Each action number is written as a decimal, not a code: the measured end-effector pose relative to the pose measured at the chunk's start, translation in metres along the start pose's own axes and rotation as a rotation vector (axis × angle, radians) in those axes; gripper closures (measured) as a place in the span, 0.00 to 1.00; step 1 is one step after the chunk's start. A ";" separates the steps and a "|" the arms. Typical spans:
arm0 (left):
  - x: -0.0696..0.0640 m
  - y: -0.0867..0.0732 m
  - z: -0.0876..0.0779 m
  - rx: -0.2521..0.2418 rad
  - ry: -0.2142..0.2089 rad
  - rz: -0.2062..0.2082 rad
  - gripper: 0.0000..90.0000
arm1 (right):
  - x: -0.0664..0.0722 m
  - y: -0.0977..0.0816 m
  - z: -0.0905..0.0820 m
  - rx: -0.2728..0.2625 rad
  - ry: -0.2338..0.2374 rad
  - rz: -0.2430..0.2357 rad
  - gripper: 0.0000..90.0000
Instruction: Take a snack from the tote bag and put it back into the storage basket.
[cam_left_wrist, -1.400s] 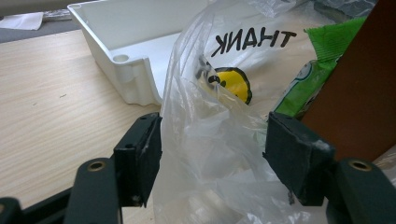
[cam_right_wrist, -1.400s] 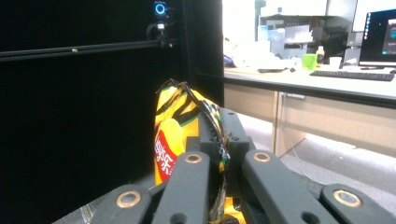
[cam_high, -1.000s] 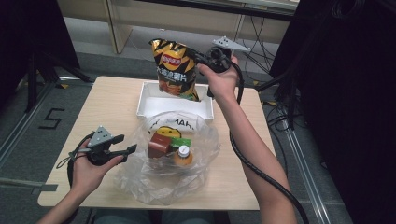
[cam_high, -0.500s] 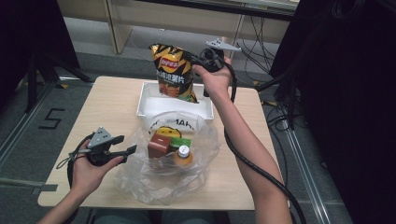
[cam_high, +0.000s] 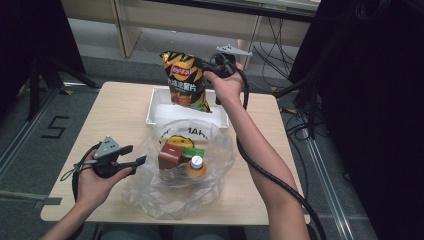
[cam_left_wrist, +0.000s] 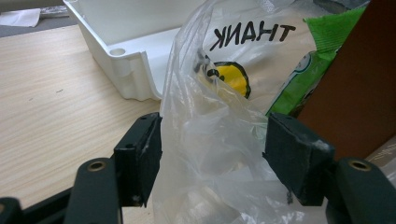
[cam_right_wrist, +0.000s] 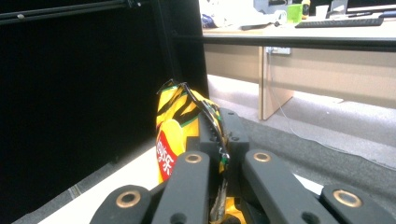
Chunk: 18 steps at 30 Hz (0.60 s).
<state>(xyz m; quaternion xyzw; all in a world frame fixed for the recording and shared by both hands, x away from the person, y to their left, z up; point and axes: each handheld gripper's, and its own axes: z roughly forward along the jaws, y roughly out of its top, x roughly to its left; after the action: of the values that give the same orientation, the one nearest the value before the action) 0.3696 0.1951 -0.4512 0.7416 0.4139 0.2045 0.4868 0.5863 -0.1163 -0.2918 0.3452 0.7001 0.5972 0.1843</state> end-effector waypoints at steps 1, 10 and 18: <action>0.000 0.000 0.000 0.000 0.000 0.001 0.40 | -0.001 -0.002 0.002 0.003 -0.003 0.003 1.00; 0.000 0.000 0.000 0.003 -0.001 0.004 0.40 | -0.008 -0.009 0.013 0.023 -0.021 0.023 1.00; 0.000 -0.001 0.000 0.004 -0.003 0.008 0.40 | -0.013 -0.016 0.021 0.045 -0.035 0.022 1.00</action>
<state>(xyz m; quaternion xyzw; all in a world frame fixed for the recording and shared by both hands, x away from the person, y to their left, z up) 0.3696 0.1953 -0.4518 0.7446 0.4104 0.2046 0.4851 0.6056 -0.1113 -0.3135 0.3675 0.7063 0.5770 0.1820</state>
